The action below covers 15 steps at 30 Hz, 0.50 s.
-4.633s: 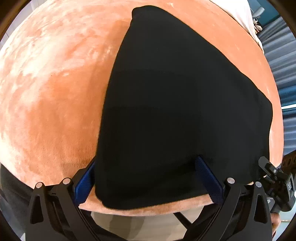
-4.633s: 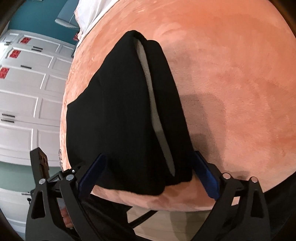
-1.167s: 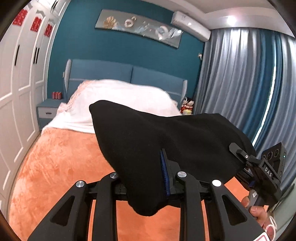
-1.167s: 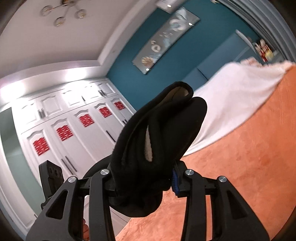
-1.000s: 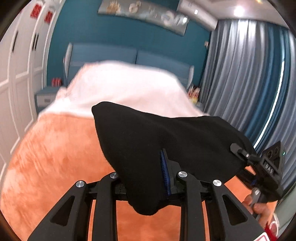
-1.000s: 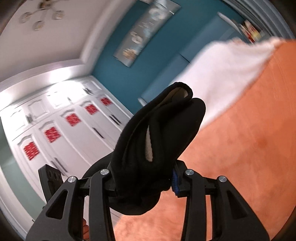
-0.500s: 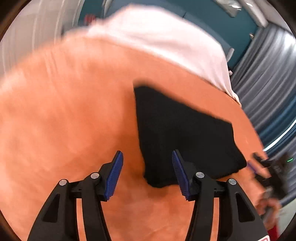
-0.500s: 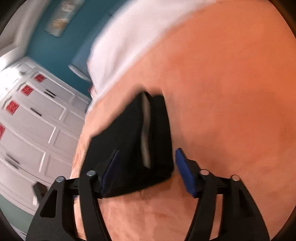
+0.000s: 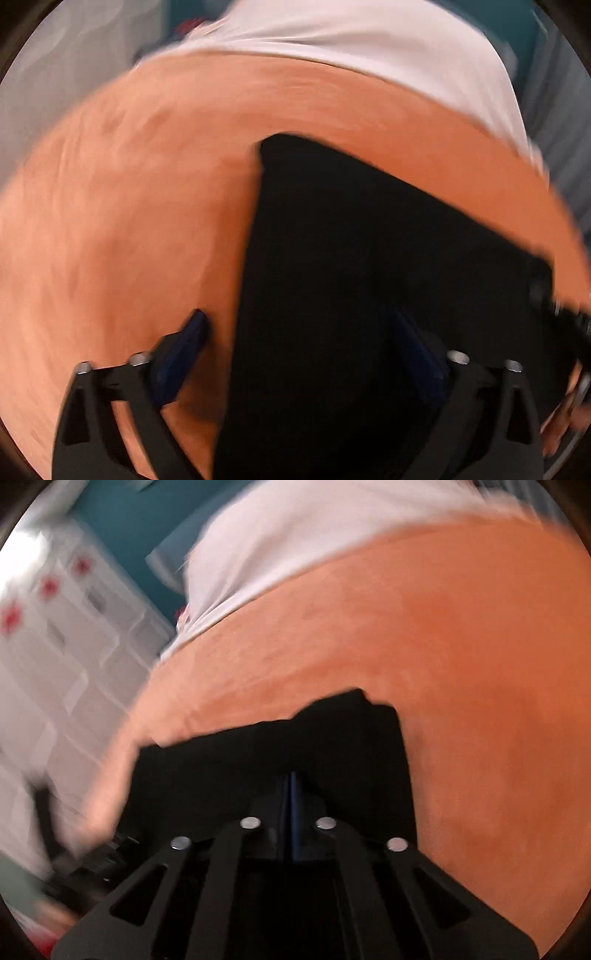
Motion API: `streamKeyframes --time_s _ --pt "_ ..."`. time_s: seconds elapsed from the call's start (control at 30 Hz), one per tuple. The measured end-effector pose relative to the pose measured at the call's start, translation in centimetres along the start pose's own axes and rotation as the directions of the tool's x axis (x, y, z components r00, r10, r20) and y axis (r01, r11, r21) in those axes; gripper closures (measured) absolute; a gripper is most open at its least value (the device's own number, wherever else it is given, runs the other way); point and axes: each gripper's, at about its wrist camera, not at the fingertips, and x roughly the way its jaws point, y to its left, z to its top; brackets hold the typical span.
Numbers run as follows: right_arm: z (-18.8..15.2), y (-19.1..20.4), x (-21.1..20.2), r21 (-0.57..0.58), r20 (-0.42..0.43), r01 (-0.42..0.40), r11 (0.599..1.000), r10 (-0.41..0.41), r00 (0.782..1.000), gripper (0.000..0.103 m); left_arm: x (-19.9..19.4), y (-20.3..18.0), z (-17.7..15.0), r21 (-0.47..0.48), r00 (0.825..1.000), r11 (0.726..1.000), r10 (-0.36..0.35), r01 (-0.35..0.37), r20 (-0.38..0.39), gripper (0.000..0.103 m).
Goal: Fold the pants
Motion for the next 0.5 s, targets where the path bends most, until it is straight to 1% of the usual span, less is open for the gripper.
streamKeyframes --time_s 0.03,0.07,0.1,0.13,0.17,0.2,0.23,0.27,0.3,0.33,0.37,0.4,0.43,0.47,0.5 --pt "0.2 0.4 -1.1 0.037 0.001 -0.005 0.999 0.005 1.000 0.096 -0.6 0.8 0.0 -0.041 1.000 0.999 -0.019 0.018 -0.012 0.008" --pt "0.0 1.8 -3.1 0.009 0.029 -0.029 1.000 0.028 0.999 0.097 -1.5 1.1 -0.1 -0.052 1.000 0.998 -0.018 0.018 0.001 0.010" --pt "-0.3 2.8 -4.2 -0.043 0.035 -0.049 0.998 0.050 0.998 0.097 -2.4 1.2 -0.3 -0.046 1.000 0.999 -0.021 0.021 0.017 0.016" --pt "-0.9 3.6 -4.8 -0.088 0.024 -0.047 0.995 0.050 0.998 0.097 -3.7 1.2 -0.7 -0.030 0.999 0.999 -0.016 0.017 0.030 0.019" --pt "-1.6 4.2 -5.3 -0.119 0.008 -0.032 0.992 0.033 0.999 0.098 -5.0 1.0 -1.4 -0.005 0.999 1.000 -0.011 0.012 0.046 0.019" --pt "-3.0 3.9 -4.9 -0.161 -0.027 0.013 0.987 -0.017 0.999 0.102 -6.2 0.9 -2.2 0.022 0.998 1.000 -0.014 0.013 0.067 0.018" --pt "-4.0 3.0 -4.2 -0.189 -0.060 0.079 0.979 -0.092 0.994 0.103 -7.0 0.7 -3.0 0.051 0.997 0.999 0.003 -0.007 0.082 0.016" --pt "-4.8 1.8 -4.2 -0.167 -0.071 0.068 0.984 -0.081 0.994 0.103 -7.2 0.4 -4.1 0.099 0.998 0.994 0.042 -0.047 0.057 0.017" --pt "-4.7 1.3 -5.2 -0.111 -0.053 0.051 0.992 -0.057 0.997 0.103 -7.2 0.1 -4.5 0.126 0.998 0.990 0.065 -0.068 0.028 0.020" --pt "-4.7 1.7 -6.6 -0.074 -0.043 0.051 0.996 -0.054 0.998 0.097 -7.4 -0.2 -5.2 0.145 0.996 0.985 0.088 -0.089 0.009 0.025" --pt "-5.0 2.7 -8.2 -0.074 -0.026 0.033 0.997 -0.035 0.999 0.097 -8.2 -0.2 -5.8 0.155 0.997 0.985 0.079 -0.078 0.005 0.029" --pt "-5.6 4.3 -10.0 -0.116 -0.001 -0.012 0.993 0.012 1.000 0.097 -9.3 -0.2 -6.8 0.166 0.999 0.985 0.041 -0.042 0.011 0.029" --pt "-6.2 5.2 -10.8 -0.160 0.004 -0.008 0.987 0.009 1.000 0.098 -9.1 -0.7 -7.0 0.179 0.999 0.983 0.040 -0.042 0.015 0.029" --pt "-7.1 5.8 -11.0 -0.228 -0.006 0.057 0.972 -0.060 0.998 0.099 -8.8 -1.2 -7.4 0.211 0.998 0.975 0.064 -0.065 0.015 0.027" --pt "-7.6 5.2 -10.1 -0.262 -0.029 0.127 0.957 -0.140 0.990 0.102 -7.9 -1.9 -7.8 0.245 0.994 0.964 0.106 -0.102 -0.002 0.025"
